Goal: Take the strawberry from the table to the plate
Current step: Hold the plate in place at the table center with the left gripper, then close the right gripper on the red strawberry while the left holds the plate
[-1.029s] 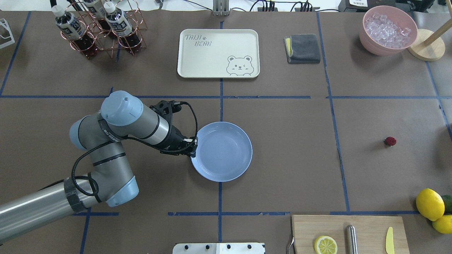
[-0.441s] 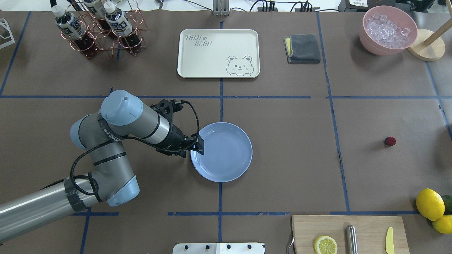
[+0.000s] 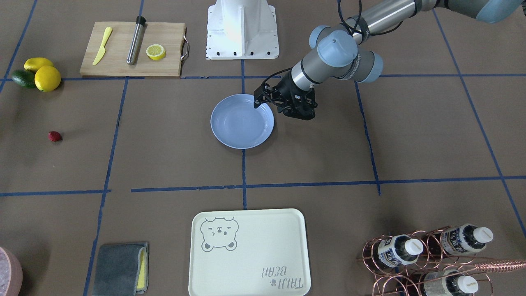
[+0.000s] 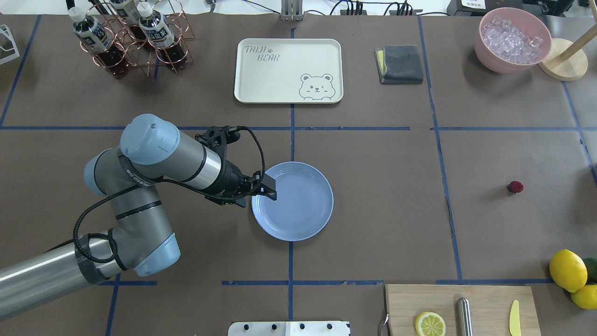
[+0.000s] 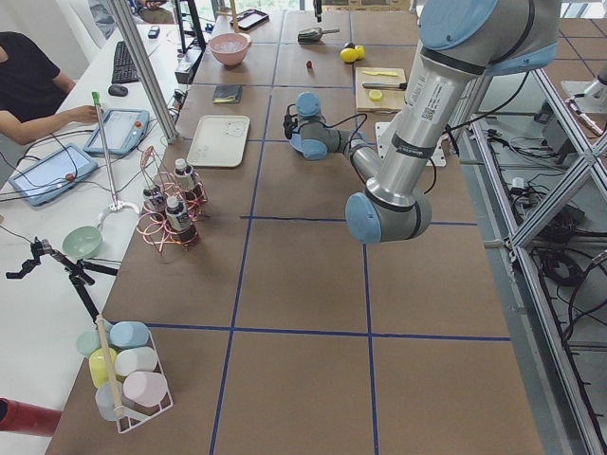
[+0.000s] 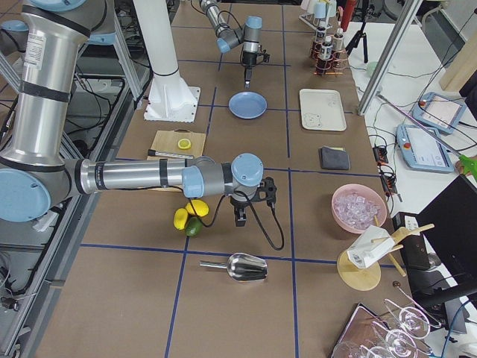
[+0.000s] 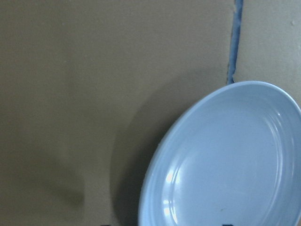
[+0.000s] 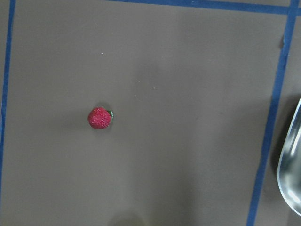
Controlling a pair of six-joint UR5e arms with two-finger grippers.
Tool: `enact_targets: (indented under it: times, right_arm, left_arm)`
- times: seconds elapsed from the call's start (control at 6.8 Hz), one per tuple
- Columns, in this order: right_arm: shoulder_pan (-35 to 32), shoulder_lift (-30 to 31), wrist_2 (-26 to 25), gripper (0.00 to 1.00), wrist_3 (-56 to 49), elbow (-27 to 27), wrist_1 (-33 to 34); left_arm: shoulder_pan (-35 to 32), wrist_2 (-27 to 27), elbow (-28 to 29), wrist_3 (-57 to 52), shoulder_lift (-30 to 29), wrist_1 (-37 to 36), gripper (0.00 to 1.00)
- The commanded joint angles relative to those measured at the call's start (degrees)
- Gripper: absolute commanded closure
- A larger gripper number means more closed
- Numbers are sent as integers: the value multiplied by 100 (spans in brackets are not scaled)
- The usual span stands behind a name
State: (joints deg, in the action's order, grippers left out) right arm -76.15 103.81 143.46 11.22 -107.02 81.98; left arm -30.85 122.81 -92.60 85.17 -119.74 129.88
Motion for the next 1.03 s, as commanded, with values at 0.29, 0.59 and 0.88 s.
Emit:
enact_targets:
  times: [0.29,0.59,0.88]
  right_arm:
    - [1995,-167,-1546,3,3182,155,-2115]
    - [2174,-499,-1865,5,3202,452,-2125]
    - [2200,-686,-2075,4,3254,577,-2151]
  left_arm:
    - [-131,-3,-382,123,170,-16,11]
    - [-149,-3,-391,132,170,-16,11]
    - [-158,-3,-391,132,162,-16,10]
